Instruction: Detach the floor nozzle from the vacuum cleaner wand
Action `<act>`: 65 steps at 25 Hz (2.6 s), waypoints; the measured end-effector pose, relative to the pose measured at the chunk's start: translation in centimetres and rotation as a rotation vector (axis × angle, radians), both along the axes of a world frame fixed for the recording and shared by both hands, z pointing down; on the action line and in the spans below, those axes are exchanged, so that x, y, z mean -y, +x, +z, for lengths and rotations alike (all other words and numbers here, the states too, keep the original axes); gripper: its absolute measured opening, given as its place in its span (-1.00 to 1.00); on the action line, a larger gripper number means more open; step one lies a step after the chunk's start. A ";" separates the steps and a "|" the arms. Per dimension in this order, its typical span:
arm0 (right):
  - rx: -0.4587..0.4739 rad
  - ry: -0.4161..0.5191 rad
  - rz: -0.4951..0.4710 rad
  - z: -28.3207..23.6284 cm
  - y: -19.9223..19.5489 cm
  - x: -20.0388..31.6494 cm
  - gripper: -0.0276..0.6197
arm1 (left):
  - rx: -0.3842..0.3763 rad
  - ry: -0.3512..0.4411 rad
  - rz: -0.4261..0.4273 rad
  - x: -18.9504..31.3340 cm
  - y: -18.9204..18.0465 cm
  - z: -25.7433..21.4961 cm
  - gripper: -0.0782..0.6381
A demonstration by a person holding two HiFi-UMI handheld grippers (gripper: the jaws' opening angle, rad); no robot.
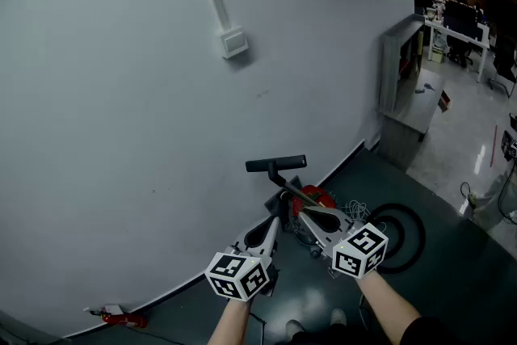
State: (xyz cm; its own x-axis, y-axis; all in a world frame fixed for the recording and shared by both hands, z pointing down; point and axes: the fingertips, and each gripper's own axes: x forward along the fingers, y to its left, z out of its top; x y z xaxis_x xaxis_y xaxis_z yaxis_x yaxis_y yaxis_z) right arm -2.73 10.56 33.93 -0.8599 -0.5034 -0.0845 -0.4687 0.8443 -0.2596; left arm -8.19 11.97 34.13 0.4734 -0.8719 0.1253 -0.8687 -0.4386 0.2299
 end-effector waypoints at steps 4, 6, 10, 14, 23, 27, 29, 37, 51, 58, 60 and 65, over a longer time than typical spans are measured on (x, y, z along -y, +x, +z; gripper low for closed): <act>0.005 -0.007 0.002 -0.3 1.0 0.5 -0.86 | -0.003 -0.006 -0.002 0.3 0.9 -0.1 -0.76; 0.006 -0.011 0.000 -0.2 1.5 0.6 -0.86 | -0.003 -0.011 -0.004 0.4 1.4 0.1 -0.77; 0.008 -0.020 -0.009 0.5 2.7 0.7 -0.86 | -0.002 -0.021 -0.016 0.5 2.5 0.8 -0.77; 0.016 -0.024 -0.045 1.1 3.9 0.7 -0.86 | -0.004 -0.038 -0.041 0.8 3.4 1.5 -0.77; -0.001 -0.046 -0.092 2.9 5.7 1.8 -0.86 | -0.007 -0.062 -0.104 1.7 4.6 3.0 -0.77; -0.008 -0.053 -0.097 3.6 5.4 2.8 -0.86 | -0.009 -0.074 -0.114 3.1 4.0 3.7 -0.76; -0.011 -0.061 -0.093 4.3 5.1 3.6 -0.86 | -0.011 -0.078 -0.115 4.0 3.6 4.1 -0.77; -0.004 -0.117 -0.066 6.7 3.5 7.5 -0.86 | -0.009 -0.115 -0.096 8.1 1.8 6.2 -0.76; -0.023 -0.172 -0.014 7.9 -2.3 14.7 -0.86 | -0.036 -0.172 -0.034 15.9 -3.5 8.3 -0.77; -0.031 -0.181 0.046 7.9 -4.1 17.3 -0.86 | -0.045 -0.190 0.026 18.3 -5.4 8.8 -0.77; -0.037 -0.182 0.057 8.1 -4.6 17.8 -0.86 | -0.050 -0.193 0.039 19.0 -5.8 9.1 -0.77; -0.060 -0.197 0.067 9.3 -5.3 18.6 -0.86 | -0.071 -0.209 0.052 20.3 -6.3 10.0 -0.77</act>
State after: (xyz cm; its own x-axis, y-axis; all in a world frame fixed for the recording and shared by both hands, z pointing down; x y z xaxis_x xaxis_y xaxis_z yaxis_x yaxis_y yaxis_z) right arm -8.04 -8.09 43.24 -0.8248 -0.5609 0.0718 -0.5415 0.7467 -0.3863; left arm -14.54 -8.32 44.14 0.5307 -0.8048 0.2656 -0.8248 -0.4184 0.3803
